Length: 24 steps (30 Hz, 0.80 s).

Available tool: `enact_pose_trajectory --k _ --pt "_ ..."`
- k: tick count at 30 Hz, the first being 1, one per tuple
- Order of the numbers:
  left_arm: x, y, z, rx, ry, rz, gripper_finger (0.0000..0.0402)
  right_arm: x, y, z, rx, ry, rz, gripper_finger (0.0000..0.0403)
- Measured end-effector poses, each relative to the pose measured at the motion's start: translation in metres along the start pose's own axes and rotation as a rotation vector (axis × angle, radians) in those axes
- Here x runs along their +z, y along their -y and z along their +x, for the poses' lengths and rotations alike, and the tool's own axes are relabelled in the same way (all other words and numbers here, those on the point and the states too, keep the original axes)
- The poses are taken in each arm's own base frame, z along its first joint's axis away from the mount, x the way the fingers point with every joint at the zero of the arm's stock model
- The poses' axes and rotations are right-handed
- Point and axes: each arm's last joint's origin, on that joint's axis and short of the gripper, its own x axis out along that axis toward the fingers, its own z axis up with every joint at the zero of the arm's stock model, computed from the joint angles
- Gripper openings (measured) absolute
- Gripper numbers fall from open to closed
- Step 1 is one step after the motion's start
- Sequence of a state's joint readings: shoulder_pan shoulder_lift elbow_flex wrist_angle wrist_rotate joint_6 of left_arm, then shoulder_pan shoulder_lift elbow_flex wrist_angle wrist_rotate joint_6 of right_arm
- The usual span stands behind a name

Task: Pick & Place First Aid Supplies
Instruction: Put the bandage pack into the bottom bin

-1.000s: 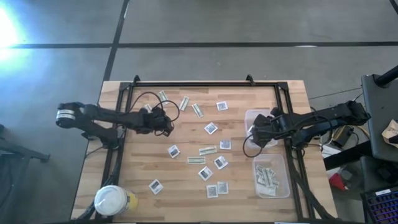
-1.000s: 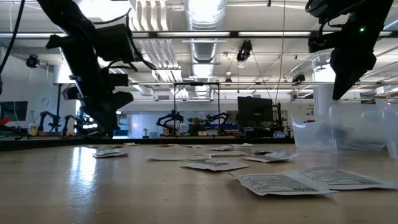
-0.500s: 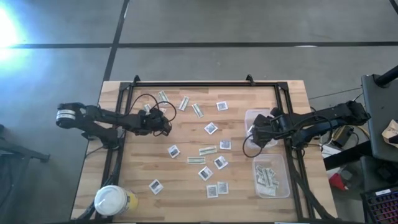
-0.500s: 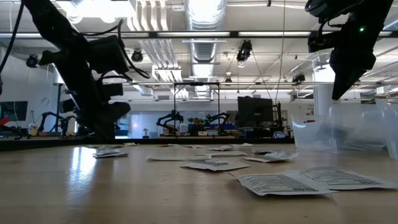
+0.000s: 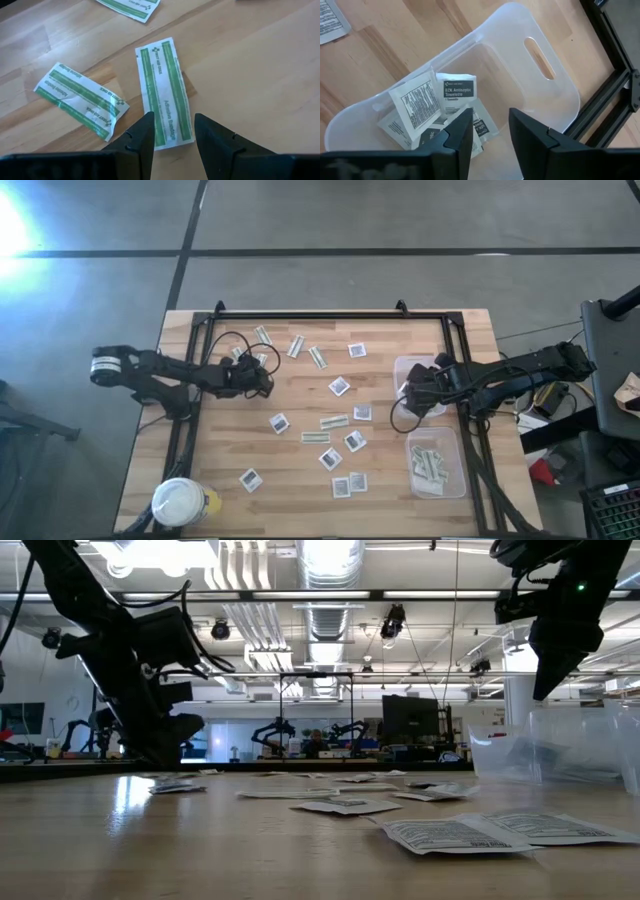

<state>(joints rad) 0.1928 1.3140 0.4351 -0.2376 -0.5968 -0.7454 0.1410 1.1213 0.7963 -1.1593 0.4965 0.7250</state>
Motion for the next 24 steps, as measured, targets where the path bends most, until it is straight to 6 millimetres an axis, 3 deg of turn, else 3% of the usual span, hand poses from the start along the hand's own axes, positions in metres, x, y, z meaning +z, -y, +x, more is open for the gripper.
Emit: enact_pose_trajectory --k 14,24 --pt "-0.009 -0.002 0.013 0.069 -0.036 0.017 0.0127 0.001 -0.001 0.0 0.006 0.007 -0.001 0.0112" --pt "-0.01 -0.002 0.013 0.053 -0.056 0.049 0.0008 0.001 -0.001 0.0 0.007 0.008 0.001 0.0111"
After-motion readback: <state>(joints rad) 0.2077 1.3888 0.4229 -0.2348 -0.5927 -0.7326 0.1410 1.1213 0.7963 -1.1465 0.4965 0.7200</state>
